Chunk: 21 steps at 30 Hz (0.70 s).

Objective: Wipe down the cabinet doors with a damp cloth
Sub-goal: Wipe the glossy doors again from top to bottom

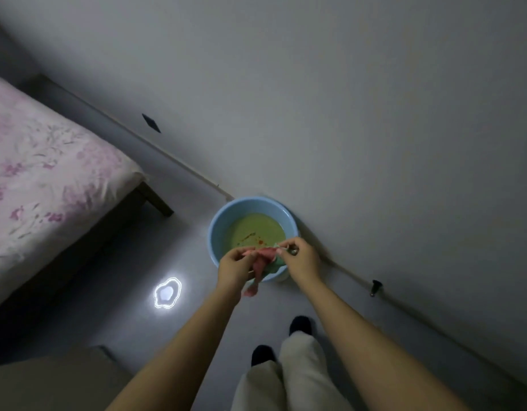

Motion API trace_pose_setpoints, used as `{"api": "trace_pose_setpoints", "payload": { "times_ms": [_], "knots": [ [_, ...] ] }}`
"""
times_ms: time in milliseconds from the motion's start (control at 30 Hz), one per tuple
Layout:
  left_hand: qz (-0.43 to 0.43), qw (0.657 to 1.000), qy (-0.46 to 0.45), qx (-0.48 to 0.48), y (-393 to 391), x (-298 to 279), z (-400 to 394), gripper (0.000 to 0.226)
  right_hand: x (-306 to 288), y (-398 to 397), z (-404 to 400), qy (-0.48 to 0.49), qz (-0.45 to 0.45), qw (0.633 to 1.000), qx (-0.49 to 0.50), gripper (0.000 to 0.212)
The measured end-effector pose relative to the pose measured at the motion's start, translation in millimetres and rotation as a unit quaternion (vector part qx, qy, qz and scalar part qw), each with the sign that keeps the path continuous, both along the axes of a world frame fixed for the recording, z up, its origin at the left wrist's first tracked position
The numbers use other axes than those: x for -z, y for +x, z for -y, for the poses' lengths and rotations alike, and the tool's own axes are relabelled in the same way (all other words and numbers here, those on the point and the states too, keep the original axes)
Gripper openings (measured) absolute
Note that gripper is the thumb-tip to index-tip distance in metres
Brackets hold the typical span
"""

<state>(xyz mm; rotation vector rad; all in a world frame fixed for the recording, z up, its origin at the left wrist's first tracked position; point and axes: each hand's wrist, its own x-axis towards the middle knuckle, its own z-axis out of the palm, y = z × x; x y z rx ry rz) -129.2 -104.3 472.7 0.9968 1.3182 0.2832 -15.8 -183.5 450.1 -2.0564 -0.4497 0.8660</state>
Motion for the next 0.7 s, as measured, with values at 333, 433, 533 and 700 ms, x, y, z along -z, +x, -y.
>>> {"api": "trace_pose_setpoints", "payload": {
  "times_ms": [333,433,533,700],
  "knots": [
    [-0.054,0.991,-0.083,-0.087,59.9,98.0,-96.2,0.016,89.0,50.9,-102.4,-0.100,-0.022,0.993,-0.055,0.009],
    [-0.077,0.986,-0.104,-0.107,72.9,145.9,-116.6,0.015,130.2,62.2,-126.0,-0.131,-0.044,0.989,-0.049,0.012],
    [-0.073,0.982,-0.132,-0.111,81.3,203.2,-131.1,0.014,183.9,69.1,-142.8,-0.165,-0.058,0.984,-0.042,0.014],
    [-0.097,0.974,-0.171,-0.116,82.0,302.0,-138.1,0.017,283.6,71.3,-147.7,-0.208,-0.096,0.973,-0.011,0.011]
  ]
}}
